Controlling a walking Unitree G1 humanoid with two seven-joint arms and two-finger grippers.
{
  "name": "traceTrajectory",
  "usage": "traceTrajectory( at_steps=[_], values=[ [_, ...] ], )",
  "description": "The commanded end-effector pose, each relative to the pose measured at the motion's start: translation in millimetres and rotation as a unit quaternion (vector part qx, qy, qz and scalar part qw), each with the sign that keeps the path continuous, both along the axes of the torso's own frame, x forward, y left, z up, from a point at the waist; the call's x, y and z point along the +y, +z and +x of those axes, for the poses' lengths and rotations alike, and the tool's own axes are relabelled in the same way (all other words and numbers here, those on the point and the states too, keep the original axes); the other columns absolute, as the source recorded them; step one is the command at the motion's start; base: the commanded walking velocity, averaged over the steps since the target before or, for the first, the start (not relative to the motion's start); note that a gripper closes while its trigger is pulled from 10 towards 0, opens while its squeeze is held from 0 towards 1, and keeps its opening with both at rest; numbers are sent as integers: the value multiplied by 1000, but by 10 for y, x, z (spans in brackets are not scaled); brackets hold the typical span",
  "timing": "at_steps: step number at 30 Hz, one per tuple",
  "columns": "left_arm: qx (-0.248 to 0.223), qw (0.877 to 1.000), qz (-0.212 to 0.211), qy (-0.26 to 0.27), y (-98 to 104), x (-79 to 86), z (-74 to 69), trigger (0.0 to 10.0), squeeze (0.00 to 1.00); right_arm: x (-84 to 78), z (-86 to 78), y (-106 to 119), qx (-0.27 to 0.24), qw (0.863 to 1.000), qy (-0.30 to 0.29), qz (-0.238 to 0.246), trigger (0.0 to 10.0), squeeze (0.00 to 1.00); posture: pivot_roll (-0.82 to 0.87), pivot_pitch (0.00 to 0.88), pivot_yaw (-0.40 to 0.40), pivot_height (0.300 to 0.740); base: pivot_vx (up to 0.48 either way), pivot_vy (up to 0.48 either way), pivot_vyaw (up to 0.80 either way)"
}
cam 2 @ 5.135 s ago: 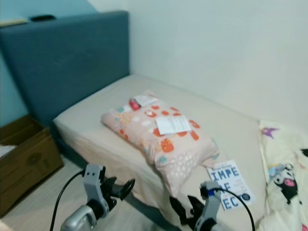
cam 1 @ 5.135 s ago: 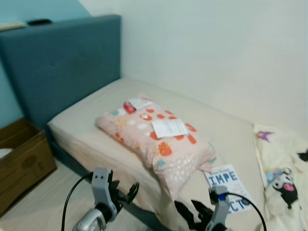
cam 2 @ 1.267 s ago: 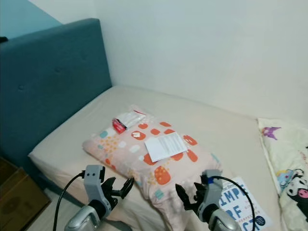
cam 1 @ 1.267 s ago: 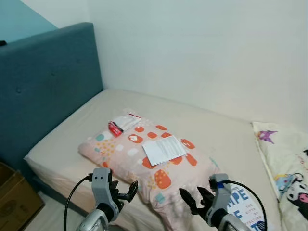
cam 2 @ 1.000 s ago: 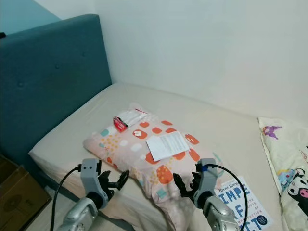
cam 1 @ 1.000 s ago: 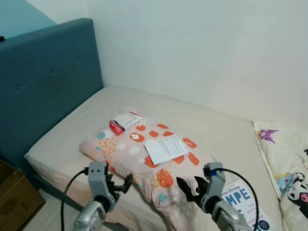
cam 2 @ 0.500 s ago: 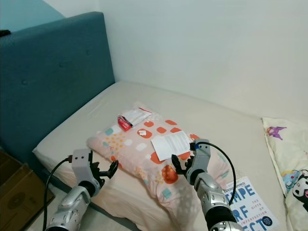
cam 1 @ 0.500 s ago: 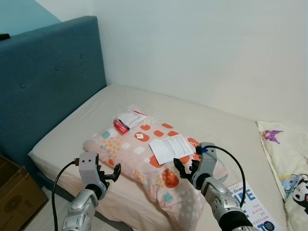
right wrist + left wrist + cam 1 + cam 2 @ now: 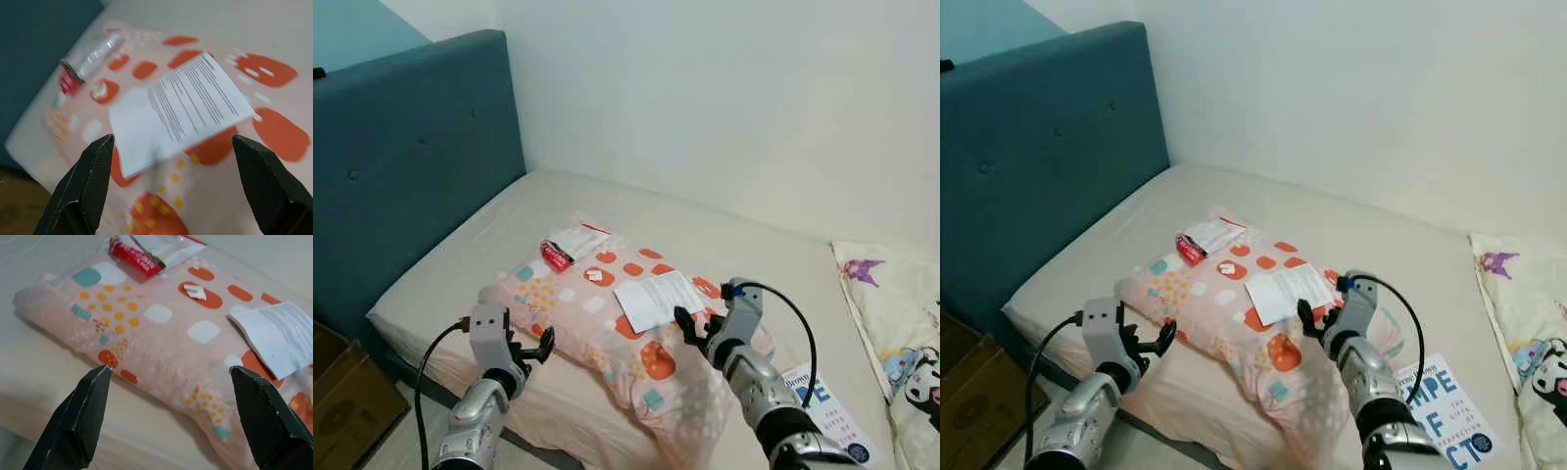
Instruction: Clean up the room
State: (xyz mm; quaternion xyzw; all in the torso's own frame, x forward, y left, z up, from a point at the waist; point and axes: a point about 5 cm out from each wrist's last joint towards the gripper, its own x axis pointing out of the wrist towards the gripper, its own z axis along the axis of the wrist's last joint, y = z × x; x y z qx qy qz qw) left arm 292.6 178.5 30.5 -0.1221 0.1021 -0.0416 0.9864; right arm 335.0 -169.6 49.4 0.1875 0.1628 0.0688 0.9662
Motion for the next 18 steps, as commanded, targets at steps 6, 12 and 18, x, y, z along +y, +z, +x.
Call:
traceTrajectory(
  at_steps=[6,12,18],
  values=[
    [-16,1000,3,0,47,18,34,10000,0,42,68,72,-14,999,-3,40,10000,0,-24,48,-45,691,0,0,0],
    [-24,1000,3,0,69,16,29,10000,0,40,89,92,-19,999,-5,49,10000,0,-16,55,-43,671,0,0,0],
    [-28,1000,2,0,76,17,23,10000,0,33,109,120,-28,998,-13,56,10000,0,-15,61,-37,656,0,0,0]
  ],
)
